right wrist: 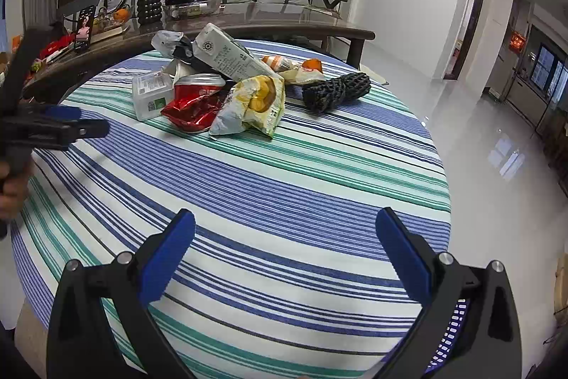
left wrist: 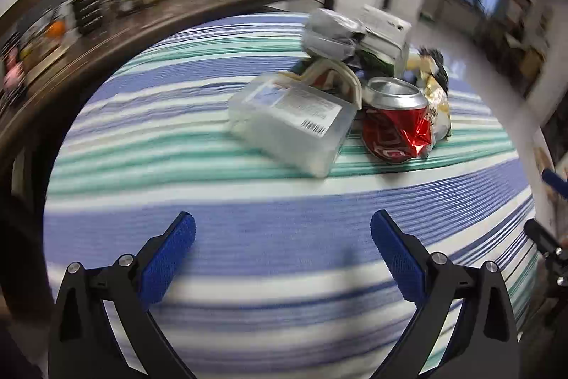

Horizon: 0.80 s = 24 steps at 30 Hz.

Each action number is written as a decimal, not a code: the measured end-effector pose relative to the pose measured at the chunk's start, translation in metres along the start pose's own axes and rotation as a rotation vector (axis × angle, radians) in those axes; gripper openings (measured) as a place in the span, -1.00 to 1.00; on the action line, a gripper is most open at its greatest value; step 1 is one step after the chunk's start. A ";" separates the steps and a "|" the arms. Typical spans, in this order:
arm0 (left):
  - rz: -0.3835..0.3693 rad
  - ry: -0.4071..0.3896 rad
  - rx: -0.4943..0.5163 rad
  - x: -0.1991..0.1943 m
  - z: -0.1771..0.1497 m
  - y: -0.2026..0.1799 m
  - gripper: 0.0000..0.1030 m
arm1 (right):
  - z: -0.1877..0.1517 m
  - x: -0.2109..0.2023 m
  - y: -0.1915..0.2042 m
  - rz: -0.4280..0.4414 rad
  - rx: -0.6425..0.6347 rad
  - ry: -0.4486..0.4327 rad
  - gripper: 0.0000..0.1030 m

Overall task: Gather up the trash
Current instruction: 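Grasp the clear plastic box with the left tool and lift it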

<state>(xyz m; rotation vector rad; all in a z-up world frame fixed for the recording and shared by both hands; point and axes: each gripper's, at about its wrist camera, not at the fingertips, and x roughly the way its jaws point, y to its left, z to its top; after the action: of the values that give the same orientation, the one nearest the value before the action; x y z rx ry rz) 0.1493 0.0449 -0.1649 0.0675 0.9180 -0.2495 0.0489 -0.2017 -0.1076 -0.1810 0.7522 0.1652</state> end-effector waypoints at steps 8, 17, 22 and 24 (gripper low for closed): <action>0.043 0.001 -0.083 0.026 0.027 -0.011 0.90 | 0.000 -0.002 -0.003 0.001 0.008 -0.002 0.91; 0.211 0.018 -0.212 0.017 0.010 0.058 0.92 | -0.001 -0.006 -0.006 0.003 0.017 -0.012 0.91; 0.176 -0.043 -0.269 -0.010 0.001 0.092 0.90 | -0.001 -0.008 -0.011 0.013 0.029 -0.012 0.91; 0.053 -0.056 -0.238 -0.009 0.011 0.079 0.90 | -0.001 -0.006 -0.008 0.023 0.027 -0.008 0.91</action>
<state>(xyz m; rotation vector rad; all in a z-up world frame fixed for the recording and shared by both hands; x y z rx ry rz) 0.1722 0.1211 -0.1548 -0.1345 0.8832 -0.0913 0.0458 -0.2104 -0.1032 -0.1457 0.7480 0.1775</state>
